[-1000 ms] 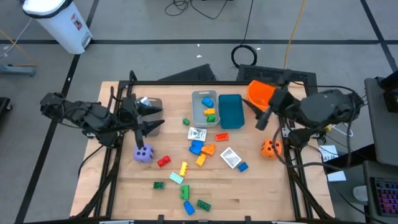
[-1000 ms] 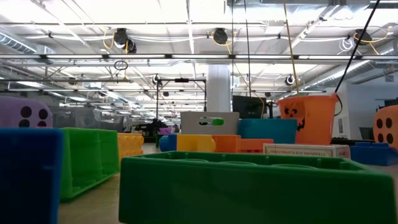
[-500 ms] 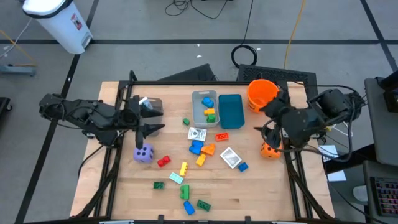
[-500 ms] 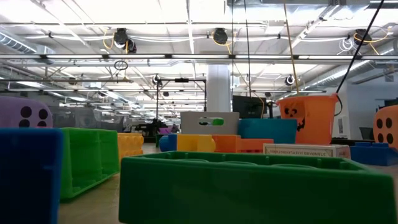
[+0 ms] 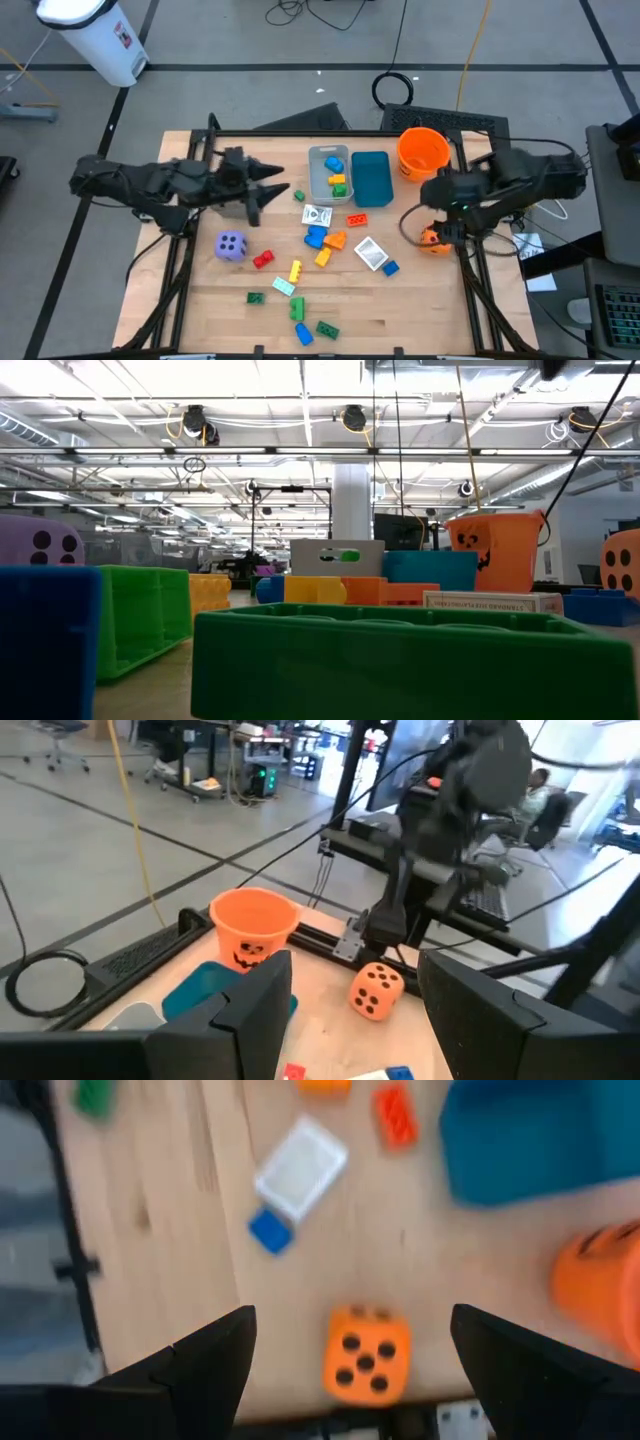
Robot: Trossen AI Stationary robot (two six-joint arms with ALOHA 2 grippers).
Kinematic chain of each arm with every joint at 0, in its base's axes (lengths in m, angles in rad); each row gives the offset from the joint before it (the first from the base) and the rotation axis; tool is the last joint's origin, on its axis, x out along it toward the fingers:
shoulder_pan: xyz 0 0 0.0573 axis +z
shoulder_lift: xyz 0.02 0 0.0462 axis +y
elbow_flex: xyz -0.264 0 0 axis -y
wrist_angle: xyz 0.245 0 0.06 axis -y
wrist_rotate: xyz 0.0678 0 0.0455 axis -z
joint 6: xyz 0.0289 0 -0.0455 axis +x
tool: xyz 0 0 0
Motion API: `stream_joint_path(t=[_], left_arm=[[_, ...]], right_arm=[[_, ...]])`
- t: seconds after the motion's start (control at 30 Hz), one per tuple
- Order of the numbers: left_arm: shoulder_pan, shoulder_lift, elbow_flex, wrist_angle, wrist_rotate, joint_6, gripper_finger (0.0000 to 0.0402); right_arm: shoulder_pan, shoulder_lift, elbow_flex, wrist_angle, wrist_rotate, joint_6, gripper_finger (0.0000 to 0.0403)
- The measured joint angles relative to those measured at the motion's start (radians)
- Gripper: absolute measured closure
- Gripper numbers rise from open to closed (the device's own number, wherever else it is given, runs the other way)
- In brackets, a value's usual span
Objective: Pick & Place Toys
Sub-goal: Put the orange dice into the blue bin
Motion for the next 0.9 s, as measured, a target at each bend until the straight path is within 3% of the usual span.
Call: stream_joint_path(t=[0.23,0.5,0.9], left_arm=[[0.038,0.095,0.0,0.048,0.051,-0.065,0.0174],[0.054,0.123,0.0,0.06,0.1,-0.075,0.0174],[0.054,0.123,0.0,0.058,0.122,-0.045,0.0174]], right_arm=[[-0.015,-0.034,-0.27,-0.003,-0.034,-0.038,0.0078],[-0.015,-0.035,-0.474,0.009,-0.035,0.027,0.0078],[-0.015,-0.036,-0.591,0.042,-0.087,0.09,0.0078]])
